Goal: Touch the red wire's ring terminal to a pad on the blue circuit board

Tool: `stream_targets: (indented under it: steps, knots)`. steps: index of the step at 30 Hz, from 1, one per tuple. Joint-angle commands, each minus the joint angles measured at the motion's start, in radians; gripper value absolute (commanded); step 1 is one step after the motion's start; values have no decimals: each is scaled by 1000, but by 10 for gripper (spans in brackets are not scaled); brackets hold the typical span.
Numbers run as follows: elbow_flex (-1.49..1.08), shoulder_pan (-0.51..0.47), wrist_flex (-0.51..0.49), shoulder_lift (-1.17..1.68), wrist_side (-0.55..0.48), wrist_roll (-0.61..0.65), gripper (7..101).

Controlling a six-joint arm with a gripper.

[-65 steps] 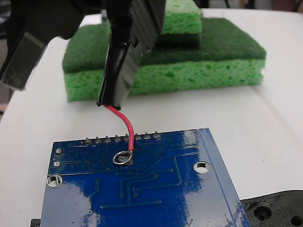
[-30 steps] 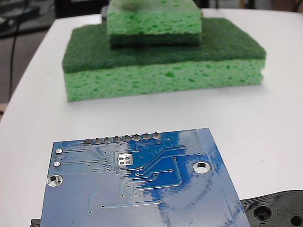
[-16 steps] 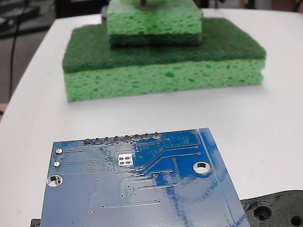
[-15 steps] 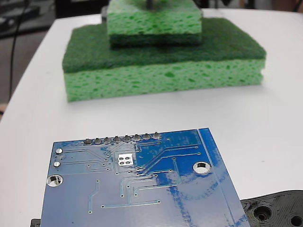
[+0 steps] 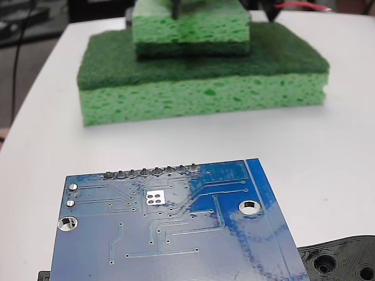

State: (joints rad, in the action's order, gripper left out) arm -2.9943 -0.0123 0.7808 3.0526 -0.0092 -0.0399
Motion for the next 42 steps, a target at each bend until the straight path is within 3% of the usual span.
stream_targets:
  steps: [1,6,42]
  knots:
    - [2,-67,-3,2,-60,8,1003]
    - [2,-104,0,2,-120,28,1003]
    - [0,-103,-5,2,-104,21,1003]
